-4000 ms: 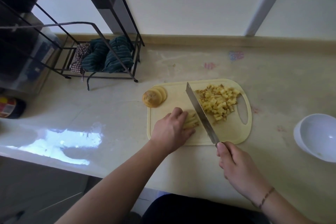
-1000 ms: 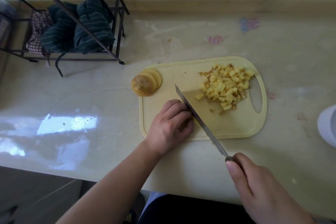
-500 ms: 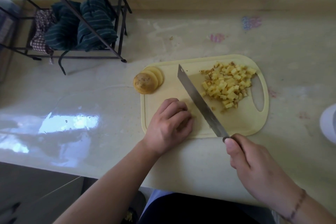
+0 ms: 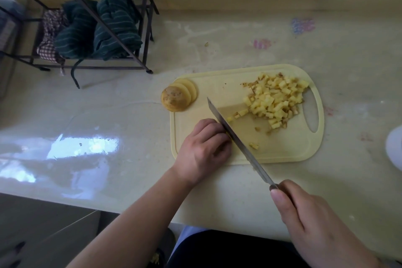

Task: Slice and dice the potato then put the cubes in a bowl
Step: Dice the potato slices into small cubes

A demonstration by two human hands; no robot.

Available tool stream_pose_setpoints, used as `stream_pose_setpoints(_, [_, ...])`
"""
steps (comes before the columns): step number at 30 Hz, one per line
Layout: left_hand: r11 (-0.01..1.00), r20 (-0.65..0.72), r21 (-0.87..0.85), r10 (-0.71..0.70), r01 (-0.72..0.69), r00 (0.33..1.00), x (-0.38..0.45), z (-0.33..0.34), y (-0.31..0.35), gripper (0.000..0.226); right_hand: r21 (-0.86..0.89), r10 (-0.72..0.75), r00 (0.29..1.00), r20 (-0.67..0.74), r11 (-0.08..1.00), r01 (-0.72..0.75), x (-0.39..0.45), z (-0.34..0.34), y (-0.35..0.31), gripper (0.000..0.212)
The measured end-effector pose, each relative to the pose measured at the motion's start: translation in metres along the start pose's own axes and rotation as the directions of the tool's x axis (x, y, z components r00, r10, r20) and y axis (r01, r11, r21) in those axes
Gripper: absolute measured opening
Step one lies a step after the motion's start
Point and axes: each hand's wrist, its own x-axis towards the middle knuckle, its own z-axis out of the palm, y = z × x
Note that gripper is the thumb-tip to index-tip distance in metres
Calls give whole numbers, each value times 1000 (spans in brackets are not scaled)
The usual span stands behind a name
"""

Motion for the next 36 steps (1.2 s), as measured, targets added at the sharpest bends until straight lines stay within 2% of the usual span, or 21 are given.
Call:
stream_pose_setpoints(4, [1000, 0, -16, -14, 14, 1000, -1, 0, -2, 5, -12, 9, 1000, 13, 1000, -9, 3, 7, -1, 50])
stream_pose_setpoints(8, [1000, 3, -18, -9, 9, 1000, 1, 0, -2, 5, -28, -34, 999, -16, 999, 33, 24, 15, -4, 42])
stream_pose_setpoints(13, [1000, -4, -3, 5, -5, 1000, 1, -2, 0, 6, 69, 52, 994, -95, 997, -46, 28, -2, 2, 46])
stream_pose_setpoints(18, [1000, -28, 1, -13, 14, 1000, -2, -5, 1, 8, 88, 27, 998, -53, 996, -22, 25, -5, -2, 40])
stream_pose_setpoints(24, [1000, -6, 8, -2, 2, 1000, -6, -7, 1, 7, 83, -26, 1000, 5, 996, 26, 16, 2, -11, 45])
stream_pose_setpoints(31, [1000, -3, -2, -9, 9, 1000, -7, -4, -1, 6, 13, -10, 1000, 4, 1000, 10, 6, 7, -6, 43])
stream_pose_setpoints(36, [1000, -6, -13, -16, 16, 1000, -8, -4, -3, 6, 1, 5, 1000, 31, 1000, -5, 5, 12, -7, 51])
